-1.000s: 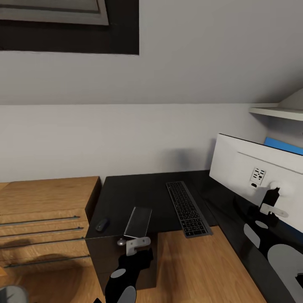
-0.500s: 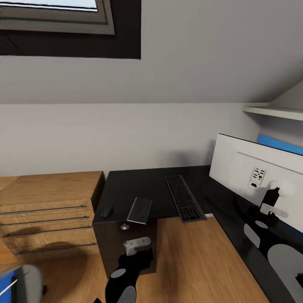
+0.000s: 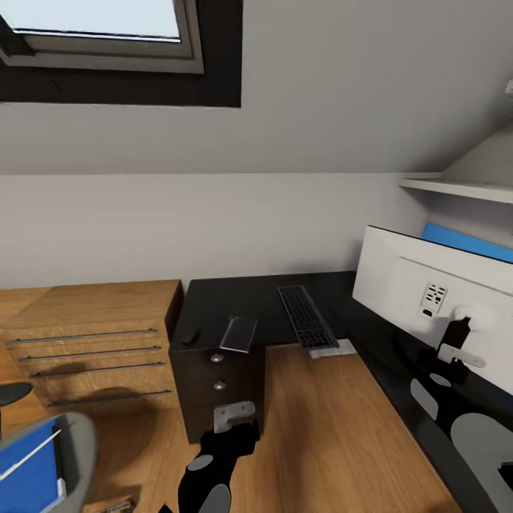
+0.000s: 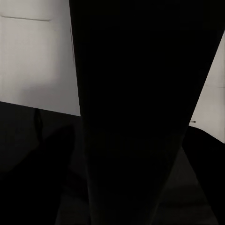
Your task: In the bedroom, organize the workspace by keeping the computer under the desk, ensuring the monitor is on the desk, placing the keyboard on the desk next to the monitor, placing the mouse on the desk next to the keyboard, moving the folder from the swivel chair onto the desk next to the mouse, stacking the notebook on top of the folder with the pen on top of the notebook, and positioning the swivel chair next to the desk.
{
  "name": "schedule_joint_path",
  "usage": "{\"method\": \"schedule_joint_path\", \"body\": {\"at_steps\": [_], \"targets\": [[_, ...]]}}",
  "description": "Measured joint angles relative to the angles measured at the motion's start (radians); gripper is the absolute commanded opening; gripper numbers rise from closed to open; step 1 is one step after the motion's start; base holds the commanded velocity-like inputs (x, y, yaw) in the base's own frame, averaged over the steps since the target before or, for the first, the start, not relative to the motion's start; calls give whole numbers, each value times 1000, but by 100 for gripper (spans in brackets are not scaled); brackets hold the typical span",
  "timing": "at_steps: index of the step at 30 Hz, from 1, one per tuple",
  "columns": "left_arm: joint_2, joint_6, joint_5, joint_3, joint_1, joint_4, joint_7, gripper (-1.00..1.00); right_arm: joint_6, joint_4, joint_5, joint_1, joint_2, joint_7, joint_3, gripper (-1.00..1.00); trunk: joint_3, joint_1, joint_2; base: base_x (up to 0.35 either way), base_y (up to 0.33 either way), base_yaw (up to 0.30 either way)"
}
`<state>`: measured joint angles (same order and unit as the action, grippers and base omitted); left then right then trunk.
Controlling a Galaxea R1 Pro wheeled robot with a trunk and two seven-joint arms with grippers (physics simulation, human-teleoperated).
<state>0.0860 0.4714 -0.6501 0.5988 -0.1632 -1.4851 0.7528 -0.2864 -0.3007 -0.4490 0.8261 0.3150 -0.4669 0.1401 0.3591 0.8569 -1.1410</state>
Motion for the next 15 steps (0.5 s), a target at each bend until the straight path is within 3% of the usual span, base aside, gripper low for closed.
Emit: {"method": "schedule_joint_path", "body": {"at_steps": [9, 15], "targets": [[1, 0, 0, 1, 0, 0, 0, 100, 5, -2, 5, 0, -2, 4, 2, -100, 0, 0, 0, -323, 0, 0], [1, 0, -1, 1, 0, 2, -1, 100, 1, -2, 3, 0, -4, 1, 1, -100, 0, 0, 0, -159, 0, 0]]}}
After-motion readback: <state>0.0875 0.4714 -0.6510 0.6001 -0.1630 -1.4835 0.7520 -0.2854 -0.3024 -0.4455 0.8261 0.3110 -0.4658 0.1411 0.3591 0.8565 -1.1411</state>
